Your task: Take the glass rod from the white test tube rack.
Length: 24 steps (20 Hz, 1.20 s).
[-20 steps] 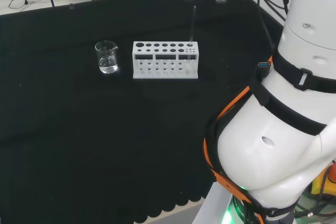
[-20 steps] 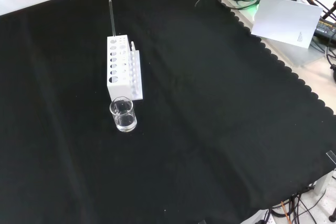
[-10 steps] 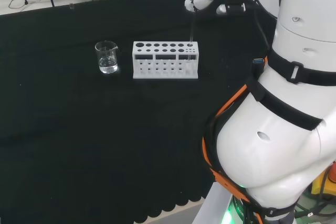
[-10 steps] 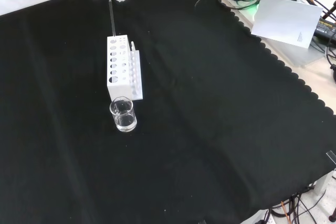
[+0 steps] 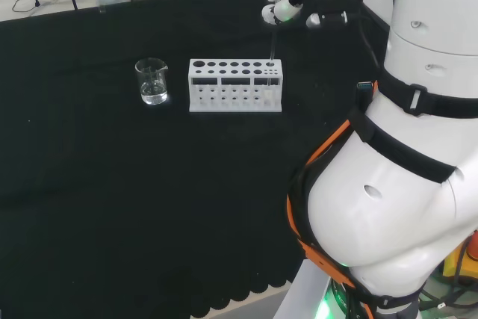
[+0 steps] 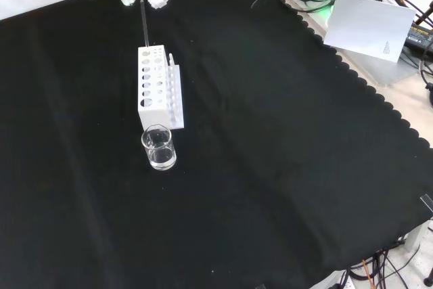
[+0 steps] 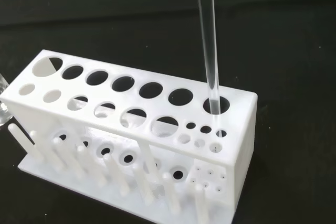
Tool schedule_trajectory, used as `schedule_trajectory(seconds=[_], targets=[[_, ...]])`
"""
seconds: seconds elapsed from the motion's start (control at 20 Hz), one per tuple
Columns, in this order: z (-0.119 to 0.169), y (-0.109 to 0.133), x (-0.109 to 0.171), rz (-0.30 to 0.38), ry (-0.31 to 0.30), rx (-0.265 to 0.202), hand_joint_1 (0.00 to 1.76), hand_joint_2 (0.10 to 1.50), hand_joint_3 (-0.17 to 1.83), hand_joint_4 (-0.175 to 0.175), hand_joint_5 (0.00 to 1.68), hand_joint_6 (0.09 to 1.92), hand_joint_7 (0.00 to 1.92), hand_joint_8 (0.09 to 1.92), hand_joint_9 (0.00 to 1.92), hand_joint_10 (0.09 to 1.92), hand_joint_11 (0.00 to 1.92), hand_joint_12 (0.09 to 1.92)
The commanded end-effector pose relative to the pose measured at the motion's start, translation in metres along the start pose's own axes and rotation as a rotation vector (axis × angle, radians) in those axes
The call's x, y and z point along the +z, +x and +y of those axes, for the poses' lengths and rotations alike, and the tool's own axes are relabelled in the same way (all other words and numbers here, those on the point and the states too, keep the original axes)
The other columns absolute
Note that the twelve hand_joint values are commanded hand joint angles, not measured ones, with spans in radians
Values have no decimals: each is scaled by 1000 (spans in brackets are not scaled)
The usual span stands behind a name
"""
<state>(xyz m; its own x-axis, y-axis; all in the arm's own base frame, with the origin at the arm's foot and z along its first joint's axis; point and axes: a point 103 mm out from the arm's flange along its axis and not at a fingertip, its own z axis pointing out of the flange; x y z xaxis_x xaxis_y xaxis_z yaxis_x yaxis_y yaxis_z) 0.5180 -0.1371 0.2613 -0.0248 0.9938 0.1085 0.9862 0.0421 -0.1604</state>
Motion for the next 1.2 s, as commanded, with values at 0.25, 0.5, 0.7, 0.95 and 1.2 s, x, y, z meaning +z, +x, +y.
schedule_trajectory(seconds=[0.25,0.5,0.7,0.95,1.2], targets=[[8,4,8,-7,19,-15,854,823,669,-175,574,1048,1187,892,1336,848,692,1332],[10,6,11,-16,34,-17,880,821,674,-175,611,1049,1224,890,1386,859,743,1319],[12,4,15,-12,51,-8,891,821,678,-175,622,1050,1231,891,1406,871,765,1314],[13,1,18,-1,45,-10,908,817,686,-175,656,1051,1232,895,1429,886,791,1305],[13,4,13,-4,0,-26,1092,977,389,-175,847,1176,1275,922,1554,897,1076,1202]])
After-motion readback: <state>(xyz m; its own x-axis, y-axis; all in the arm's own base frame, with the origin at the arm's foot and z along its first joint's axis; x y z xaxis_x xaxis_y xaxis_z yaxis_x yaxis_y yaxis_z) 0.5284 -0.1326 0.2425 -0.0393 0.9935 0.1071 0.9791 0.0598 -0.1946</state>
